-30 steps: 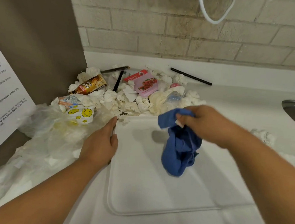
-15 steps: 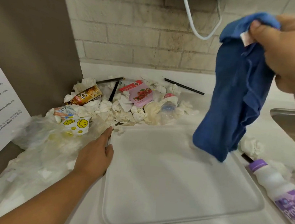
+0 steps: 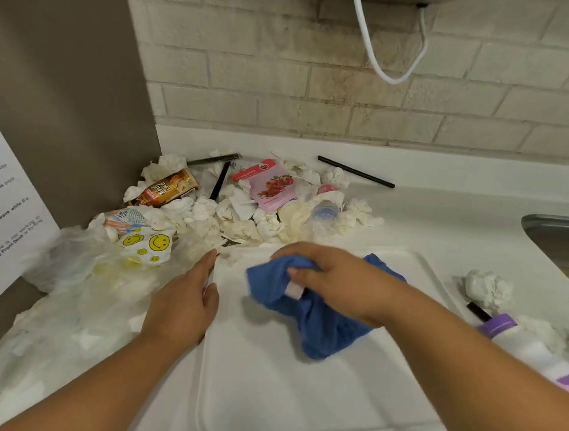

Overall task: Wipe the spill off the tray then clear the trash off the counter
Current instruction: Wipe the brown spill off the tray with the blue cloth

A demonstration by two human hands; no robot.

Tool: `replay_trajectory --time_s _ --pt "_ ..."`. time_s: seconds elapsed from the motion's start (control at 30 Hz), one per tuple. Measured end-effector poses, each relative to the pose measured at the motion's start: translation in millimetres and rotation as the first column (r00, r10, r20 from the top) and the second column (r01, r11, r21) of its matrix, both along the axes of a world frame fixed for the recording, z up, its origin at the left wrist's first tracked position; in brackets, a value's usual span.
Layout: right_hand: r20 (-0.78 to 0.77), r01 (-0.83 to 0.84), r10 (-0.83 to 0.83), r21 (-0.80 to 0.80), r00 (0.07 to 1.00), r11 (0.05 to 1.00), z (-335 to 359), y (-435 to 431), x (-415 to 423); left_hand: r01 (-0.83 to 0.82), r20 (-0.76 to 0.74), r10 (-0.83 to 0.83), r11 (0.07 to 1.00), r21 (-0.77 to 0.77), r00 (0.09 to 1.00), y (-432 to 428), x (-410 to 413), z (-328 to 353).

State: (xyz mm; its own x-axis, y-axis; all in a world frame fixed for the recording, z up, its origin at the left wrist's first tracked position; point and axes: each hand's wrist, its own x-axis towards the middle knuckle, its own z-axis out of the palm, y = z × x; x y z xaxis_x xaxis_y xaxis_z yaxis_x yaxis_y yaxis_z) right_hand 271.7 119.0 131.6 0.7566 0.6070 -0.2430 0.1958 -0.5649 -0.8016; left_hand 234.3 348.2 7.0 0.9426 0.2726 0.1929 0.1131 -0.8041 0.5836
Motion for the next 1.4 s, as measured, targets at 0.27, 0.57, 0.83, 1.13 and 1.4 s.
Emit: replay_trajectory --time_s 0.27,0.57,0.83,1.13,1.4 --pt "0.535 0.487 -0.302 -0.246 0.789 0.838 -35 -89 63 -0.006 0.0 0.006 1.0 0.026 1.0 -1 1 0" --pt "0.451 0.33 -0.051 -0.566 0.891 0.756 -101 -71 41 -0.017 0.005 0.016 0.998 0.064 1.0 -2 2 -1" --pt "0.504 0.169 0.144 -0.525 0.852 0.834 -114 6 22 -0.01 0.005 0.01 0.996 0.094 1.0 -1 3 -3" --pt "0.539 -0.312 0.412 -0.271 0.734 0.911 -107 -8 -2 -0.001 0.017 -0.001 0.997 0.083 1.0 0 3 -3" --pt "0.541 0.137 -0.031 -0.156 0.84 0.978 -89 -36 41 0.007 0.022 -0.008 0.997 0.077 1.0 0 2 -4"
